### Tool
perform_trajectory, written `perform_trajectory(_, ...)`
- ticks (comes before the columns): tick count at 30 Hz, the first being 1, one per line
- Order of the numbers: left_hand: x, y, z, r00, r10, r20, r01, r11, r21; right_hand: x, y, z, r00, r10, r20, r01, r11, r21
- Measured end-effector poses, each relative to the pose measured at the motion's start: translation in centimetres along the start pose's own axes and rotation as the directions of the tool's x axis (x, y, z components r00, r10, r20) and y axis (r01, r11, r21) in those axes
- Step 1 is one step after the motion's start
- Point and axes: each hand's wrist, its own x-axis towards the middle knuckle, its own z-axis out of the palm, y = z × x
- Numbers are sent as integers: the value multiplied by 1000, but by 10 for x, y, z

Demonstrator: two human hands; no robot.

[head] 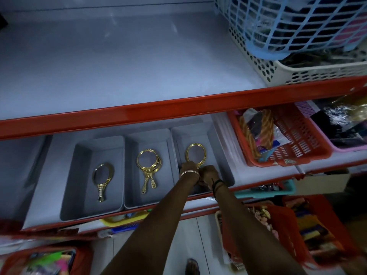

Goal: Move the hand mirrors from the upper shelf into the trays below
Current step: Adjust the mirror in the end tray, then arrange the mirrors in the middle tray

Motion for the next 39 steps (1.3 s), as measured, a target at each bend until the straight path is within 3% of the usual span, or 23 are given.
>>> perform_trajectory(3, 5, 1, 4, 999, -37, 24, 39, 994, -103, 12, 7, -2, 997, -73, -21, 70, 992, -101)
perform_trajectory(11, 10, -3, 12, 995, -102, 15, 98, 904, -416, 26, 7, -21, 995, -103, -19, 101, 992, -76)
perform_trajectory(16, 20, -8, 21, 988, -146, 58, 154, 836, -527, 30, 14, -20, 987, -144, -66, 140, 988, -58)
perform_trajectory(26, -5, 2, 8, 989, -147, 20, 136, 853, -504, 20, 13, -16, 967, -212, -140, 209, 977, -32)
perform_trajectory(30, -12, 3, 0, 998, -60, 10, 59, 900, -432, 16, 10, -19, 974, -186, -132, 185, 983, -24)
perform_trajectory(33, -19, -4, -13, 991, -24, -130, -42, 878, -477, 5, 2, -25, 963, -205, -173, 202, 979, -33)
perform_trajectory(36, -20, -32, -39, 941, -38, -337, -150, 843, -517, -8, -13, -22, 904, -319, -285, 329, 944, -13)
perform_trajectory(39, -22, -70, -67, 908, -122, -402, -64, 905, -420, -21, -37, -1, 834, -448, -323, 504, 856, 115)
